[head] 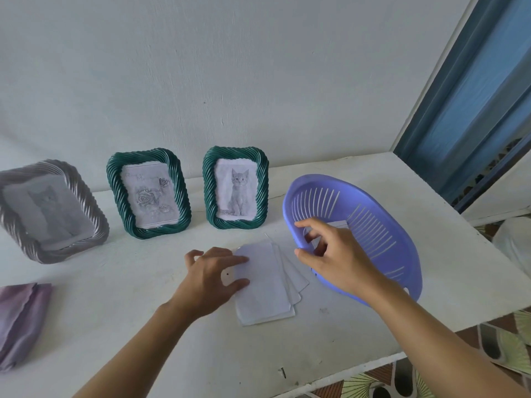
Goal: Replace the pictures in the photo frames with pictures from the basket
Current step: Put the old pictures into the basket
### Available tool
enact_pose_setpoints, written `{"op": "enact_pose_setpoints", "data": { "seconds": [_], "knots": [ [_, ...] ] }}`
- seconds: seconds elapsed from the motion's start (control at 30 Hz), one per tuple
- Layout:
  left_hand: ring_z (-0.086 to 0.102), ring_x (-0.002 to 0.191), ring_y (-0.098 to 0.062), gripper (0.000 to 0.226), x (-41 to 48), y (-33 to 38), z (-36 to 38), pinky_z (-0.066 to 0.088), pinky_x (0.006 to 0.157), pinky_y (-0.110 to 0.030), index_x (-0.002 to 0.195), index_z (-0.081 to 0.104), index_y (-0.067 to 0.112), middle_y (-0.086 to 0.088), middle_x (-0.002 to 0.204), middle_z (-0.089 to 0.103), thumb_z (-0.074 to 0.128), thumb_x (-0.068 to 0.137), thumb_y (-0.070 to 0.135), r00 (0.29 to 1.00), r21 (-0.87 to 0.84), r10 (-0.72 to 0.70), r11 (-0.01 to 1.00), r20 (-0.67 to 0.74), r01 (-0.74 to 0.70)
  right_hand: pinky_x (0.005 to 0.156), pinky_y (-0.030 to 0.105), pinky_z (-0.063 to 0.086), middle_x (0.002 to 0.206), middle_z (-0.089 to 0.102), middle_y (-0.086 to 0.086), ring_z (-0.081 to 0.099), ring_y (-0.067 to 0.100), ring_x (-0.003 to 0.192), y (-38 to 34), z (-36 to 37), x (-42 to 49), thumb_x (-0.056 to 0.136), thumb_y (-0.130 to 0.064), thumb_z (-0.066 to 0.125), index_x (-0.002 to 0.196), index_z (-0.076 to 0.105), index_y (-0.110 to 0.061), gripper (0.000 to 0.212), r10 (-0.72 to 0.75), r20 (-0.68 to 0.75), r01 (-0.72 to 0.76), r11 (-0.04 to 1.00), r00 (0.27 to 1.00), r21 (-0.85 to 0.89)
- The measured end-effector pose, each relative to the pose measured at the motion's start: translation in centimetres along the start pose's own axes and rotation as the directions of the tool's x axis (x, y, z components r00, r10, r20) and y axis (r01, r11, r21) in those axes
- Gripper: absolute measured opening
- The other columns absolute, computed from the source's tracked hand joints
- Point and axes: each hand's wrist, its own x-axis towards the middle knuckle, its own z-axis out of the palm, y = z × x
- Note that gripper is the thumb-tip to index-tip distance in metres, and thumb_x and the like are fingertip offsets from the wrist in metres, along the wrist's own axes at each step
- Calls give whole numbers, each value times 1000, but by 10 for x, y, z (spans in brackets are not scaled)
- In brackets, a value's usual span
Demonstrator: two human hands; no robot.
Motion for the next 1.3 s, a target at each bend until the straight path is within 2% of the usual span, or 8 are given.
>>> {"op": "enact_pose_setpoints", "data": {
  "seconds": [0.17,0.33,0.57,0.8,0.97,1.07,1.17,1.3],
  "knots": [
    [56,117,-13,53,8,15,8,25,88,-35,126,66,36,8,125,58,82,76,40,983,-98,-167,982,-71,160,63,13,44,90,64,-12,58,9,64,-1,3,-1,83,-28,73,116,61,-34,36,7,11,-7,1000,1000,7],
    [48,122,-14,84,18,23,7,26,87,-37,149,36,40,8,136,45,80,77,43,955,-59,-294,953,33,296,65,18,45,89,64,-12,57,9,63,2,10,-1,82,-31,73,116,59,-37,38,11,20,-11,1000,1000,11],
    [48,119,-18,70,40,30,-6,27,84,-39,132,42,32,6,126,54,79,75,50,888,101,-412,911,206,399,63,12,43,89,64,-13,58,7,62,1,14,-1,82,-31,74,117,58,-36,39,-10,21,10,1000,1000,-21],
    [46,97,-18,51,51,38,-14,25,78,-39,113,54,27,7,106,58,81,74,47,848,175,-451,892,277,417,62,12,43,89,65,-12,58,7,63,1,14,-1,81,-30,74,117,58,-36,40,-7,22,8,1000,1000,-18],
    [50,94,-20,36,26,36,-7,26,77,-37,111,54,33,10,98,58,75,81,38,920,-9,-376,925,114,380,68,22,50,88,64,-13,58,8,64,0,16,-2,81,-30,75,116,59,-35,40,-19,9,19,999,1000,-33],
    [55,85,-25,42,11,30,1,36,80,-37,116,50,30,7,92,60,75,82,27,937,-213,-350,915,5,343,79,27,51,97,62,-13,59,6,83,2,20,-2,82,-31,75,117,61,-30,38,-84,-35,82,995,996,-54],
    [62,77,-26,43,2,20,-3,51,70,-34,116,50,28,3,90,65,75,84,13,929,-459,-366,836,-59,300,92,26,44,113,55,-11,52,13,106,4,22,1,83,-33,74,120,61,-27,39,-176,-85,163,977,981,-139],
    [69,82,-23,47,-9,16,-28,59,71,-38,111,50,40,5,100,67,70,88,5,889,-656,-457,683,-41,321,92,34,46,108,60,-11,53,14,102,-11,26,5,86,-32,67,115,65,-24,30,-294,-143,271,949,945,-159]
  ]
}}
